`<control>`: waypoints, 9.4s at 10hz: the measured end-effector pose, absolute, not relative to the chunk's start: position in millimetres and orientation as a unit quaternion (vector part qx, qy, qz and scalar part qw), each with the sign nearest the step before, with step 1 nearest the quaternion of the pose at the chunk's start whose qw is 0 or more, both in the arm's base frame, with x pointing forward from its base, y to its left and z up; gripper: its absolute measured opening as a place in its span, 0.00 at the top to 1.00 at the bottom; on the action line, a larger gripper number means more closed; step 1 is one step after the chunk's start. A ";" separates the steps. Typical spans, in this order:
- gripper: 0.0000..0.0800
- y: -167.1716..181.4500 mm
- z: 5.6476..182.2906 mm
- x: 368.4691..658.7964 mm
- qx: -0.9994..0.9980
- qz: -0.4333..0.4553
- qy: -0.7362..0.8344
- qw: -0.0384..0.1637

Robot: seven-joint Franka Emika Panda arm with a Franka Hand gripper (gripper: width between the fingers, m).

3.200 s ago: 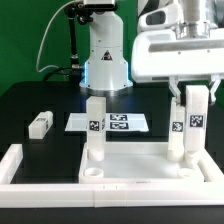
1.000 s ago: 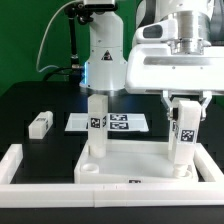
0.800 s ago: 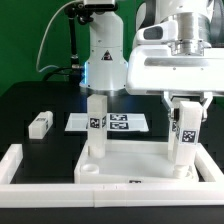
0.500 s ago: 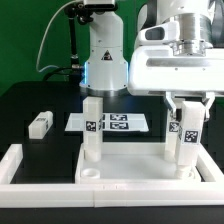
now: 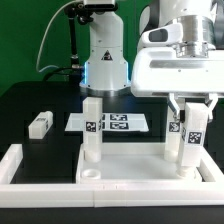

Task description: Assemble desk

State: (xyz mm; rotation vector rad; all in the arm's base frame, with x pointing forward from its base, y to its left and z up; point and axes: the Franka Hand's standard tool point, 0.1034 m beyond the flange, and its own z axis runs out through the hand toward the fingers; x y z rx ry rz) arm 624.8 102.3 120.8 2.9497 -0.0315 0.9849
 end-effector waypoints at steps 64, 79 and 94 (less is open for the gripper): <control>0.19 98.1 122.9 643.6 0.753 0.084 -0.651 -0.043; 0.19 101.2 127.4 639.3 0.990 0.083 -0.116 -0.003; 0.21 107.2 112.9 647.1 0.998 0.025 -0.057 -0.016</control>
Offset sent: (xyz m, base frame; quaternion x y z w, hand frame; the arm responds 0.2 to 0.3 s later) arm -0.0027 0.0005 -0.0102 0.0068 0.0032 0.0062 1.0000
